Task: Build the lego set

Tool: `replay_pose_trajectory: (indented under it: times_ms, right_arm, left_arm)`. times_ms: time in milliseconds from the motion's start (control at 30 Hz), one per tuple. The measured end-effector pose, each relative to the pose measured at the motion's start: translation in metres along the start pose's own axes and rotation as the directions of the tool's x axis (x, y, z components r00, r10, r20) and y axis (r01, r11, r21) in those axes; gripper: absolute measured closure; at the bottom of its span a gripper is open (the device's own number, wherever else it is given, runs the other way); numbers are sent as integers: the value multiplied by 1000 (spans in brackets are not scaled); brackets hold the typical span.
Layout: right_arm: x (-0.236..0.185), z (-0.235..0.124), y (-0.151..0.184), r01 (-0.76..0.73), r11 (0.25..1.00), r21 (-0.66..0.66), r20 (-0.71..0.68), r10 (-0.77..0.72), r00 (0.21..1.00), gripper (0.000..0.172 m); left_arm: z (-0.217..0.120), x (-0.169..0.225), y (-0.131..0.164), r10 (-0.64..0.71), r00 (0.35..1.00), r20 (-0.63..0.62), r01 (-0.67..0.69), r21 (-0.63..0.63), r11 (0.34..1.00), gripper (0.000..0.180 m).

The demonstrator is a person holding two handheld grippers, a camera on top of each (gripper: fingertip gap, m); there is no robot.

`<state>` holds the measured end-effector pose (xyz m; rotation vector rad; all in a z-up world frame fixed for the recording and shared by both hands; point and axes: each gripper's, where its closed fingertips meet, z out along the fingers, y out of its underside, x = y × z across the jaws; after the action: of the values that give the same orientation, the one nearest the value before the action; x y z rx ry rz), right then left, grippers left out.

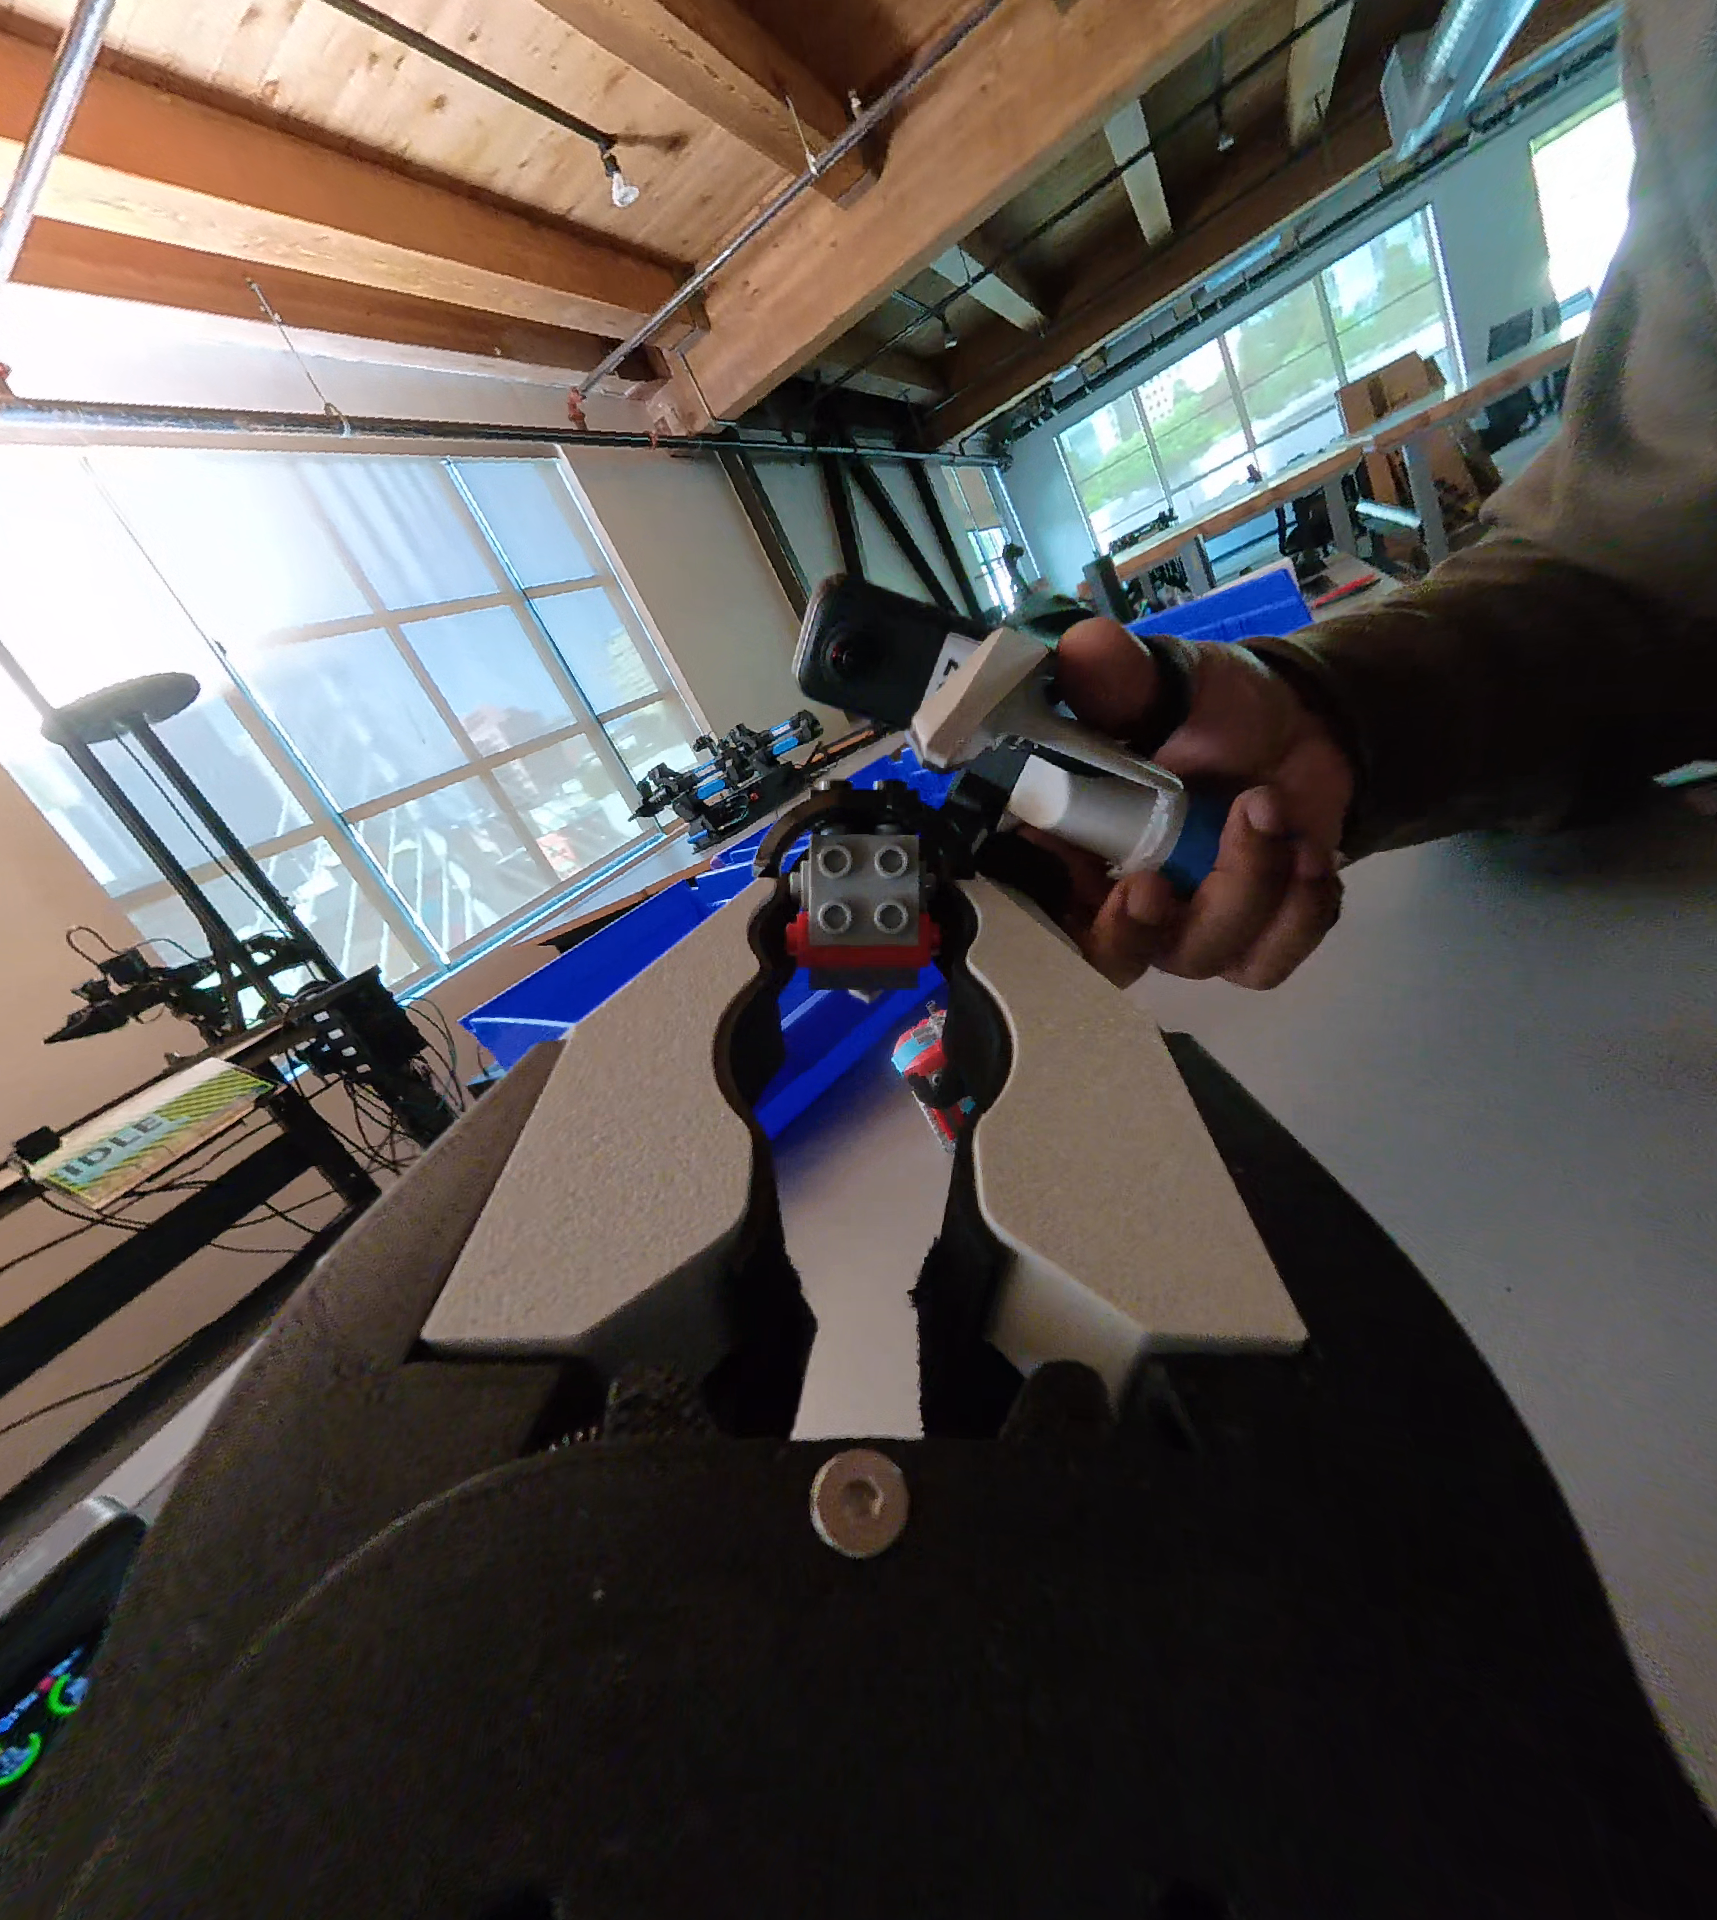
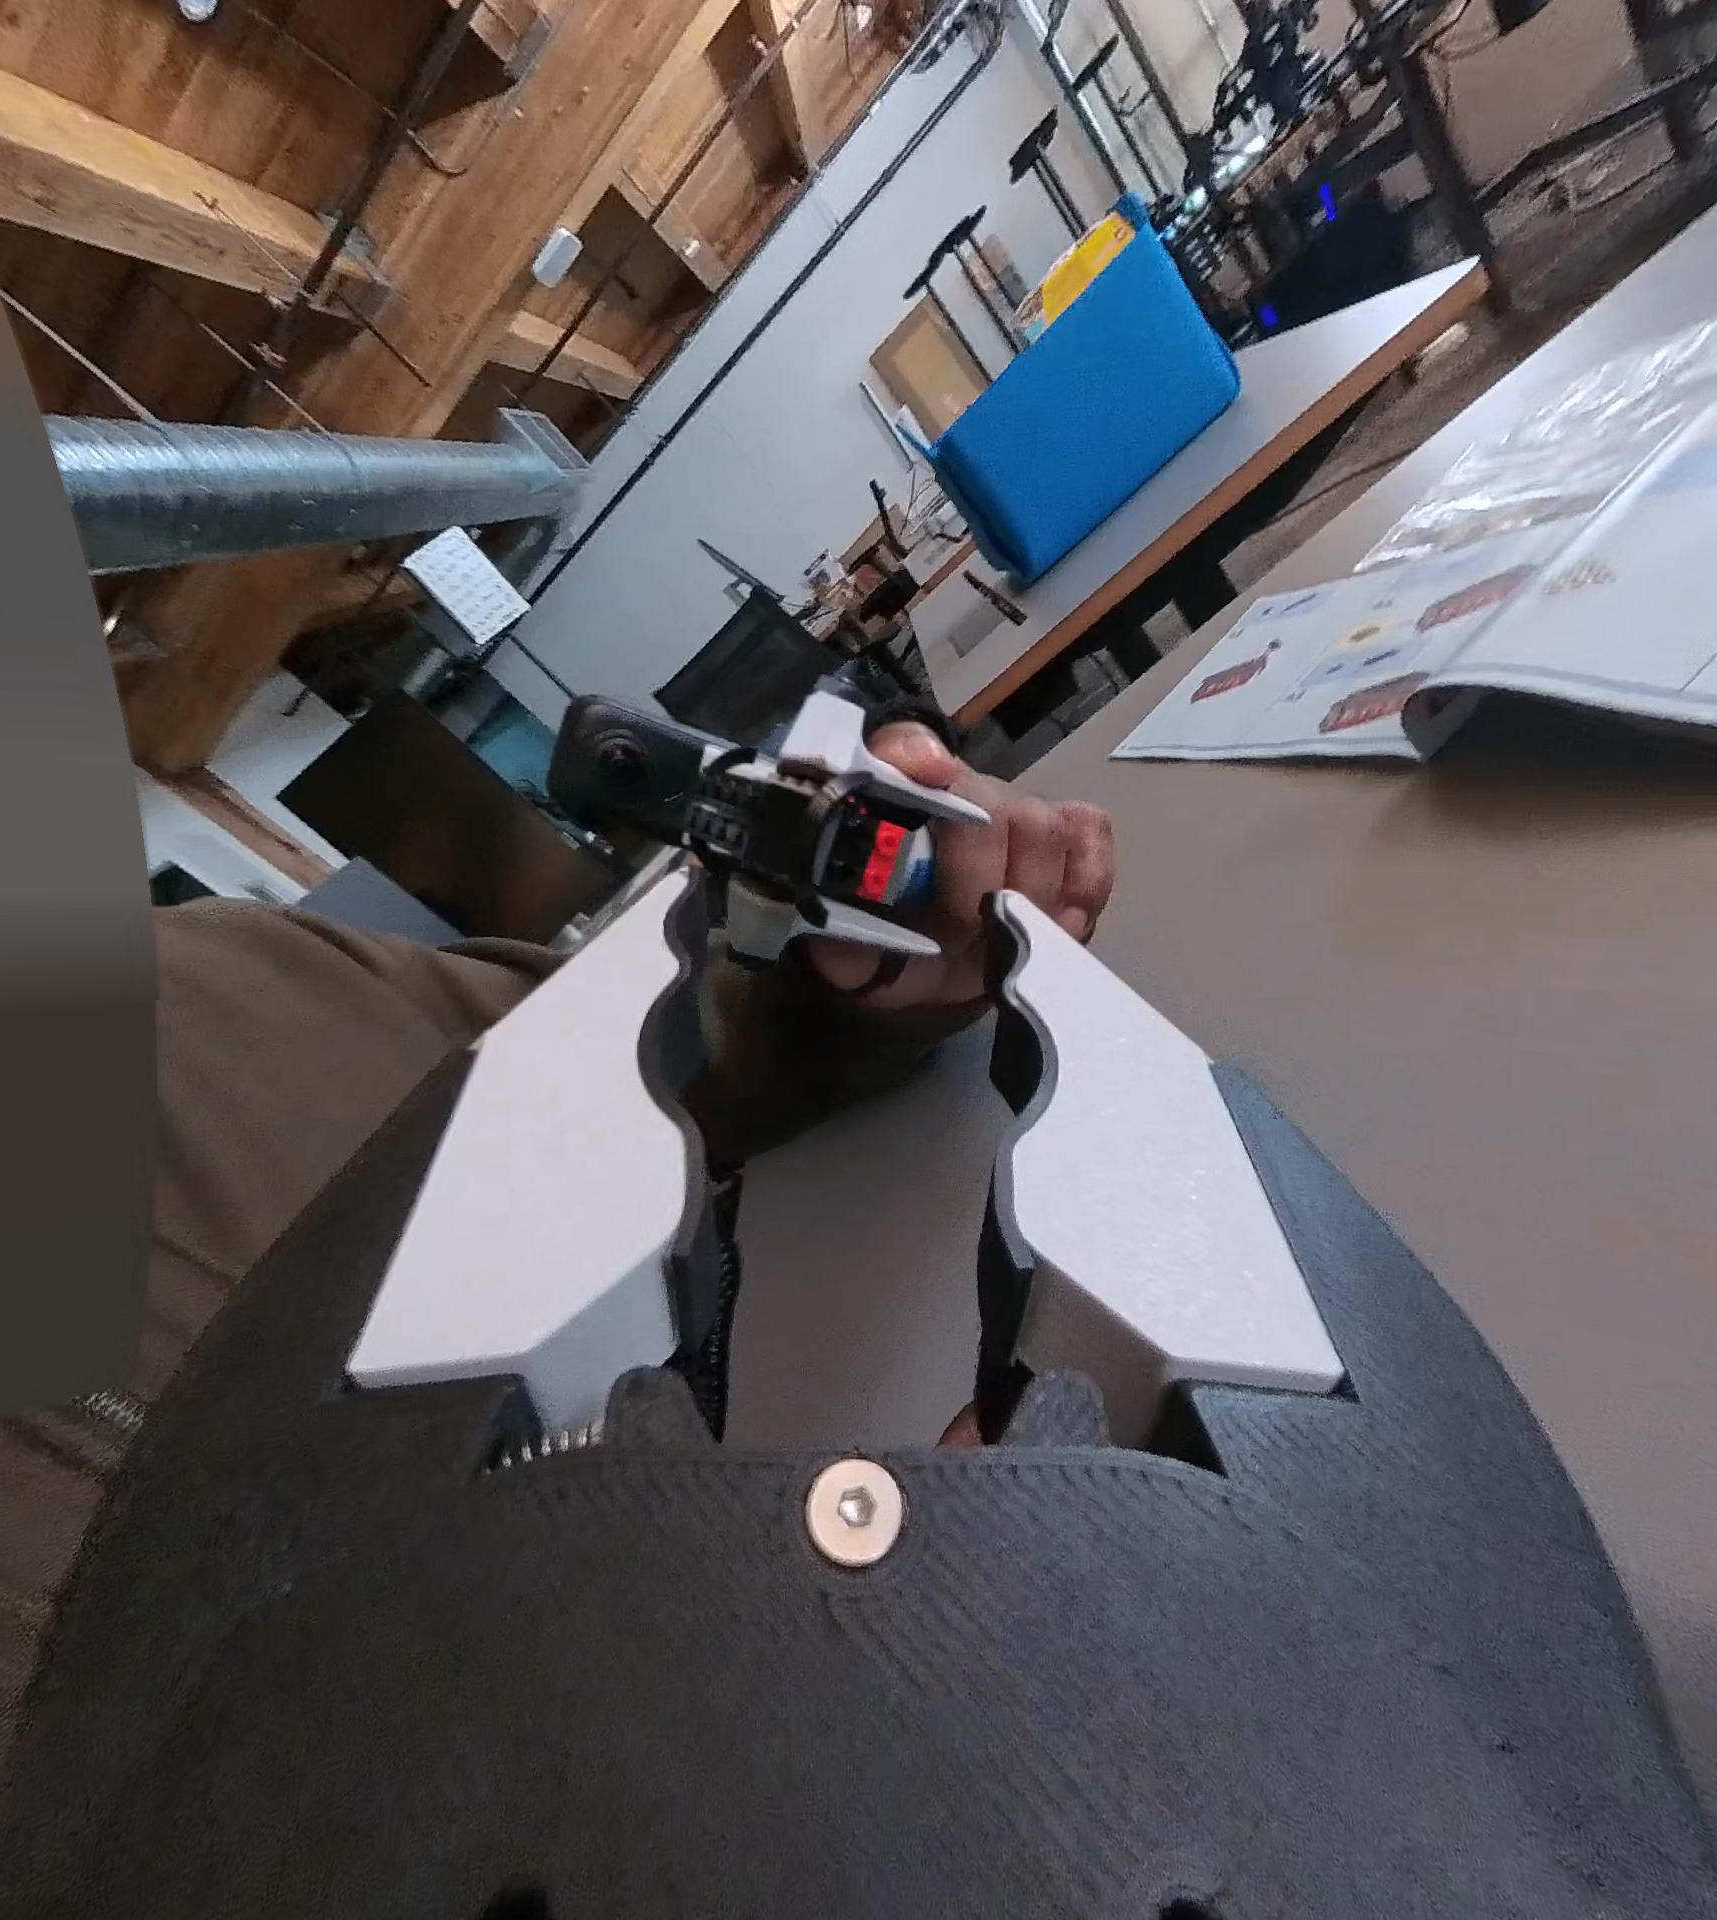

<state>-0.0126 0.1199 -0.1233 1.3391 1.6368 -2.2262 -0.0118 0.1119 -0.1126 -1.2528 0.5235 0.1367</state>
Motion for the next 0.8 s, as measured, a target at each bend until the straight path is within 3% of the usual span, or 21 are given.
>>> replay_pose_trajectory:
  times_ms: [400, 600, 800]
  right_arm:
    - [-6, 1, 17, -63, 998, -29, 125, 66, 990, 122]
    - [-10, -2, 15, -46, 999, -8, 157, 47, 987, 142]
    - [-12, -3, 18, -23, 1000, -12, 167, 24, 986, 142]
  left_arm:
    - [6, 23, 5, 205, 977, -53, -208, -54, 977, 155]
    - [6, 24, 2, 220, 974, -54, -222, -46, 974, 155]
    - [6, 27, 1, 217, 974, -64, -220, -31, 975, 154]
